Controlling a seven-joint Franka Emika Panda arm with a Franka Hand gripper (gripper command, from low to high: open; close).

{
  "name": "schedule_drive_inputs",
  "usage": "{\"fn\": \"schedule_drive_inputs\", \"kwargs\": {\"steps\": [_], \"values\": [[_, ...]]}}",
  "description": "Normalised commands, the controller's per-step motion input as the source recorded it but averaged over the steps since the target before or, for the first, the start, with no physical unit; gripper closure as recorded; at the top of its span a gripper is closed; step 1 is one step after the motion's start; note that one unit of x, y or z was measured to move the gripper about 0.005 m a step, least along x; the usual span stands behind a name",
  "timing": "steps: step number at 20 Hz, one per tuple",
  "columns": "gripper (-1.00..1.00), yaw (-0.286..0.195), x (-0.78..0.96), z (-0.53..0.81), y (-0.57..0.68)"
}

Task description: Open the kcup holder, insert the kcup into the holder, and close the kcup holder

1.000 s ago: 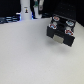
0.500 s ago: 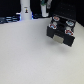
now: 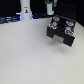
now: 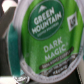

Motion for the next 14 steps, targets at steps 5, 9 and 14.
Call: {"fn": "schedule_drive_inputs", "kwargs": {"steps": [5, 9, 14], "values": [[1.00, 0.021, 0.08, 0.03, 0.66], [1.00, 0.015, 0.04, -0.03, 0.25], [1.00, 0.000, 0.24, 0.01, 0.12]]}}
